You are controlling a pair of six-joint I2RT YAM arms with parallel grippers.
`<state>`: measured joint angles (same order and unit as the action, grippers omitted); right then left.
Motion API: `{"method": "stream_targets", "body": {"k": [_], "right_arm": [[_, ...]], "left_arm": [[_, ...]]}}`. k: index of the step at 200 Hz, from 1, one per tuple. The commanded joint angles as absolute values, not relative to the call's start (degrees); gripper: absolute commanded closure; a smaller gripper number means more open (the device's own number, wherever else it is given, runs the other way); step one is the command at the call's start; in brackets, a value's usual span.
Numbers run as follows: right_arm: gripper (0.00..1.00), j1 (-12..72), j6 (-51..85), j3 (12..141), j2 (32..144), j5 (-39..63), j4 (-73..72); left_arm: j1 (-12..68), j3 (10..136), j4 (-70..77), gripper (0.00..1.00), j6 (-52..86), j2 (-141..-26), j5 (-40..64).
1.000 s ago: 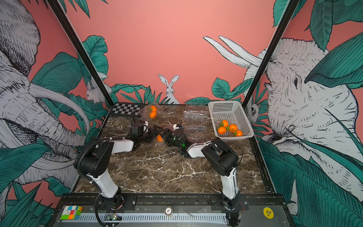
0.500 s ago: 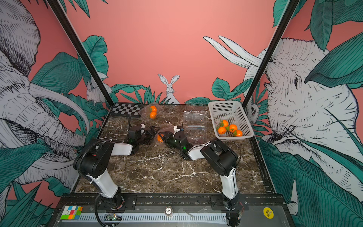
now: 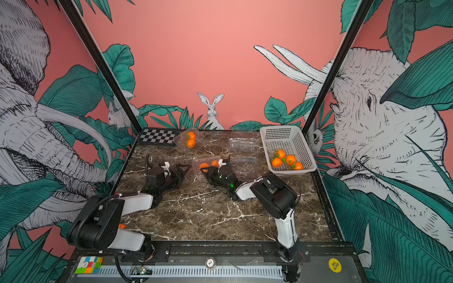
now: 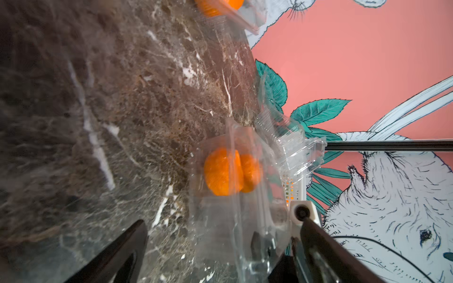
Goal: Take oranges out of containers
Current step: Open the packing box at the center of the board.
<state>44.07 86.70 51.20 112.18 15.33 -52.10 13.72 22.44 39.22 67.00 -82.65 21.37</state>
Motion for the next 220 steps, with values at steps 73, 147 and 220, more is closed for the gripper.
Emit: {"method": "stream_targets", "body": {"k": [73, 147, 220], "right_arm": [[0.78, 39.6, 71.5, 56.84, 105.96, 23.43, -31.02], [0.8, 37.81, 68.63, 62.35, 109.5, 33.21, -28.3], [0.8, 37.35, 73.96, 61.94, 111.18, 34.94, -35.03]], "left_arm": [[15.71, 18.55, 55.52, 0.06, 70.32, -91.06, 19.86], [17.24, 15.67, 62.27, 0.07, 71.09, -94.49, 18.34], [19.68, 14.06, 71.77, 0.11, 75.02, -101.32, 14.72]]}}
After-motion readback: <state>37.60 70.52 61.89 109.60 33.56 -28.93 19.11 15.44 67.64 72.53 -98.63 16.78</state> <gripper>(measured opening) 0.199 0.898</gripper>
